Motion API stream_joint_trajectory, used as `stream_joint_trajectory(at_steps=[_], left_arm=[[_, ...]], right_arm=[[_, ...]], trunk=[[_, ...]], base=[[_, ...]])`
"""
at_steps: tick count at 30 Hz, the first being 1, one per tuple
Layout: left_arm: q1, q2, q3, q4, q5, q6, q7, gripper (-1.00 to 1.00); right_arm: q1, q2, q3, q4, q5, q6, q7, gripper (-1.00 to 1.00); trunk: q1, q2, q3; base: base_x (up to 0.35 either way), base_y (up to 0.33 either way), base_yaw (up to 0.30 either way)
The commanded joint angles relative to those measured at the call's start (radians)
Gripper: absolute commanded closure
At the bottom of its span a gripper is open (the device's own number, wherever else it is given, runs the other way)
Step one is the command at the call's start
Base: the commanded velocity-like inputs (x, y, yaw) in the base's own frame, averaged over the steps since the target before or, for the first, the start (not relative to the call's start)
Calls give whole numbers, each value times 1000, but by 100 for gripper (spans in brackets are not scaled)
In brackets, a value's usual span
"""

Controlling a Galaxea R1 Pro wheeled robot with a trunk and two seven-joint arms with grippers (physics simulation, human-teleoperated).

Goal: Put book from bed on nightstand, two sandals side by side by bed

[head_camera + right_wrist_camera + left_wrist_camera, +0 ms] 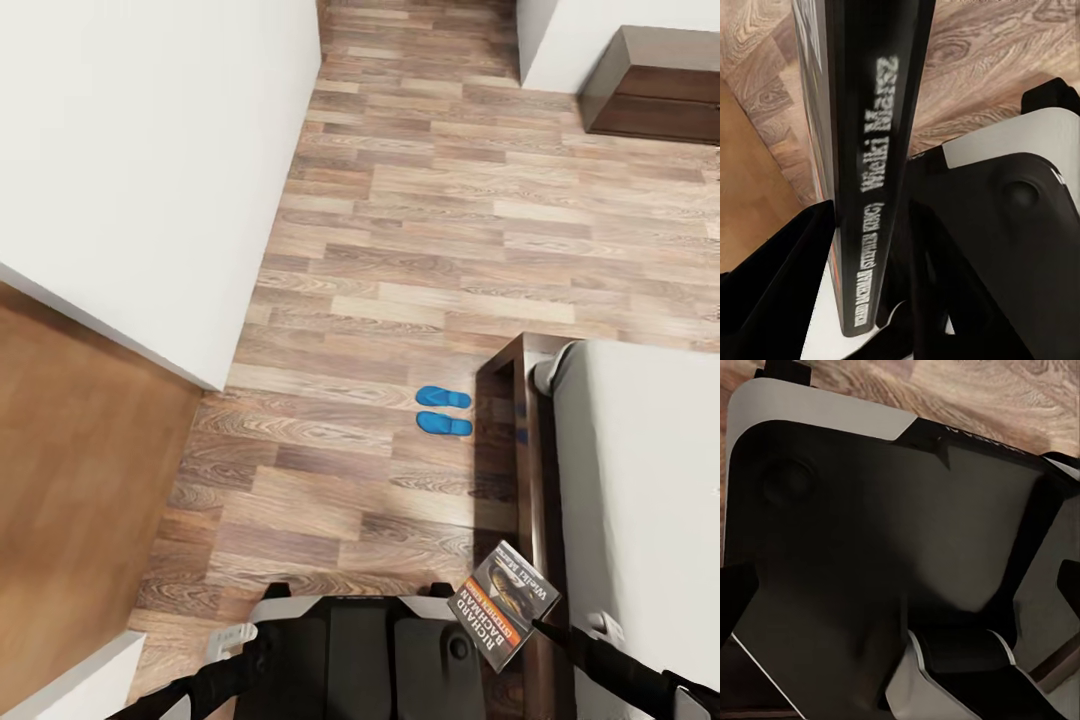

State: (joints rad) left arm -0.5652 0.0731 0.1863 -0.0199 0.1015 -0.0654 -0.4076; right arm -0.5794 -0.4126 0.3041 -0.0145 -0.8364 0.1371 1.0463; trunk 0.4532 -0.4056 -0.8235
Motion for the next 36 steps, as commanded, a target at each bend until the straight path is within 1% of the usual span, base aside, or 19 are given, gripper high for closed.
stream_joint_trajectory(at_steps=[1,8,20,23,24,26,27,29,31,36], left_arm=[[0,0,-1,1,10,-1,-5,-100],[1,-1,-2,1,10,-1,-6,-100],[5,-10,-2,1,10,-1,-8,-100],[5,-11,-2,1,10,0,-8,-100],[5,-11,-2,1,10,0,-9,-100],[5,-11,-2,1,10,0,-10,-100],[5,-12,-2,1,10,0,-11,-100],[5,-12,-1,1,10,1,-11,-100],[5,-12,0,1,12,1,-9,-100],[6,-12,0,1,12,1,-8,-100]], right_arm=[[-1,0,7,0,-10,10,4,100],[0,0,7,0,-10,10,8,100],[-1,0,12,-16,-9,20,21,100],[-1,1,14,-18,-9,23,42,100],[-1,1,14,-19,-9,24,65,100],[-1,11,15,-18,-8,22,94,100],[-1,28,15,-18,-8,17,110,100],[-1,39,16,-16,-8,15,116,100],[-1,55,16,-9,-7,11,119,100],[-1,60,16,-5,-7,10,119,100]], trunk=[[1,-1,1],[1,-1,11],[1,-1,28],[1,-1,32],[1,-1,34],[1,-1,37],[1,-1,38],[1,-1,41],[1,-1,42],[1,-1,44]], base=[[0,0,-199],[0,0,-199],[0,0,-200],[0,0,-200],[0,0,-200],[0,0,-200],[0,0,-198],[0,0,-189],[0,0,-116],[0,0,-34]])
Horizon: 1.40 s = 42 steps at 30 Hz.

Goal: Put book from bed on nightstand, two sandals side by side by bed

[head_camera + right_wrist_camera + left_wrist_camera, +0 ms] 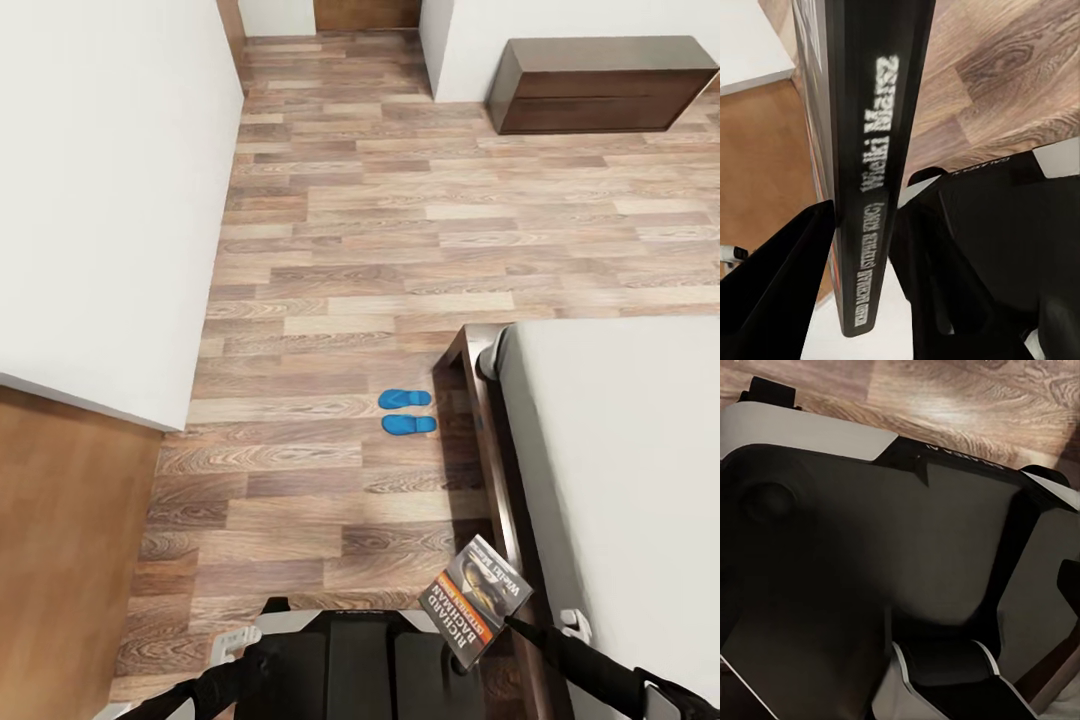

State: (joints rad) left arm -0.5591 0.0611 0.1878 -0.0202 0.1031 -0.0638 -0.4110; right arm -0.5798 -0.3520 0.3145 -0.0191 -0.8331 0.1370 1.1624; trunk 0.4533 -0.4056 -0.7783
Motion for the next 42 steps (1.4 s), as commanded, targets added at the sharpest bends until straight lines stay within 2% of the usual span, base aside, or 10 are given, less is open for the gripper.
stream_joint_trajectory(at_steps=[1,7,12,15,42], left_arm=[[0,0,-2,2,10,-1,-5,-100],[1,0,-2,2,10,-1,-4,-100],[2,0,-2,2,10,-1,-3,-100],[2,0,-2,2,10,-1,-3,-100],[5,-2,-2,2,11,1,-8,-100]], right_arm=[[0,0,6,0,-11,10,3,100],[-1,1,6,1,-6,9,3,100],[0,14,5,2,46,-34,3,100],[-1,19,5,2,55,-44,4,100],[0,24,5,2,61,-51,2,100]], trunk=[[1,-1,0],[1,-1,8],[1,-1,16],[1,-1,21],[1,-1,65]], base=[[0,0,-9],[0,0,-3],[0,0,0],[0,0,0],[0,0,0]])
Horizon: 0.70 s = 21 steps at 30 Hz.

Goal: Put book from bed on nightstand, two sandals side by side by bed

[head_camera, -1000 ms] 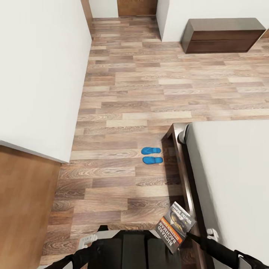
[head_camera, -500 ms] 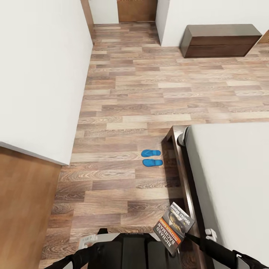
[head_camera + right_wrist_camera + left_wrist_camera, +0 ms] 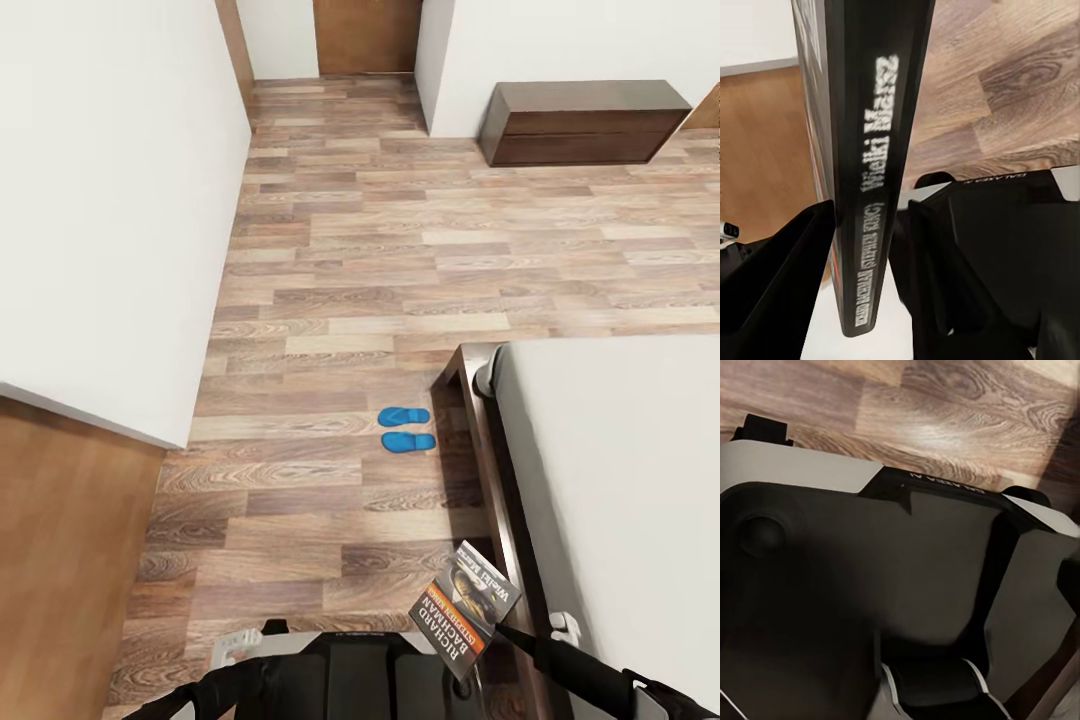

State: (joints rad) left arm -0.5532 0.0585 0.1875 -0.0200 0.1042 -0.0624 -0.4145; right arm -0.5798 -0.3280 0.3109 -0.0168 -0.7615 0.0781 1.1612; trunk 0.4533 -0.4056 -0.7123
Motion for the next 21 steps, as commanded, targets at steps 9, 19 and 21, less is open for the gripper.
stream_joint_trajectory(at_steps=[9,19,21], left_arm=[[1,0,-2,2,11,-2,0,-100],[1,-9,-1,2,12,-2,0,-100],[2,-11,-1,2,12,-2,0,-100]], right_arm=[[0,0,8,0,-10,8,2,100],[-1,0,8,0,-10,8,2,100],[-1,0,8,0,-10,8,2,100]], trunk=[[1,-1,14],[1,-1,30],[1,-1,33]], base=[[0,0,0],[0,0,0],[0,0,0]])
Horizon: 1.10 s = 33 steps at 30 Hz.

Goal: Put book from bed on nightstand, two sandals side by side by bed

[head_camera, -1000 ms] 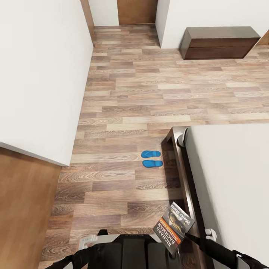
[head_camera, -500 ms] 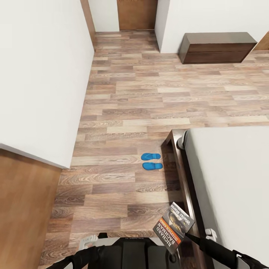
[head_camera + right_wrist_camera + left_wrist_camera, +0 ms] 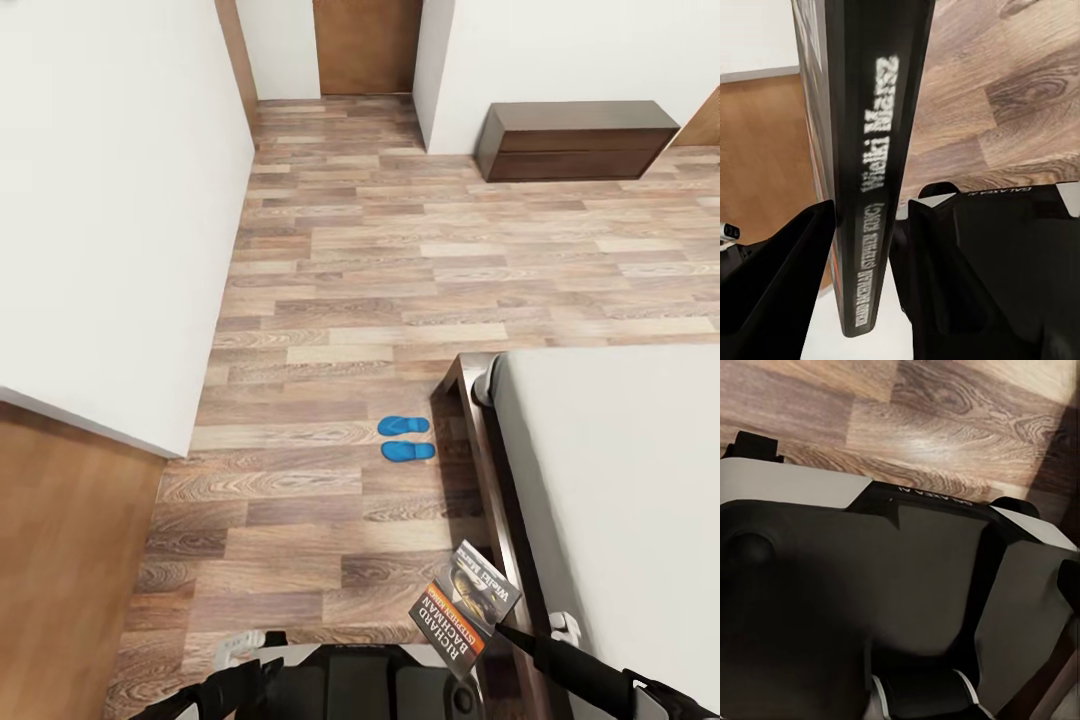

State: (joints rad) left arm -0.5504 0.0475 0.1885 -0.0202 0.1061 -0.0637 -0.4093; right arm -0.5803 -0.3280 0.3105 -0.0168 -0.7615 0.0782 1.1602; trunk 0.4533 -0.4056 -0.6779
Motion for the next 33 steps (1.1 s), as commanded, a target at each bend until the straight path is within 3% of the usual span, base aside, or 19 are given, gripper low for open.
stream_joint_trajectory(at_steps=[1,33], left_arm=[[1,0,-2,2,10,-1,-5,-100],[5,-3,-3,2,9,-2,-5,-100]], right_arm=[[0,0,9,0,-10,8,3,100],[0,0,9,0,-10,8,3,100]], trunk=[[1,-1,1],[1,-1,53]], base=[[0,0,0],[0,0,0]])
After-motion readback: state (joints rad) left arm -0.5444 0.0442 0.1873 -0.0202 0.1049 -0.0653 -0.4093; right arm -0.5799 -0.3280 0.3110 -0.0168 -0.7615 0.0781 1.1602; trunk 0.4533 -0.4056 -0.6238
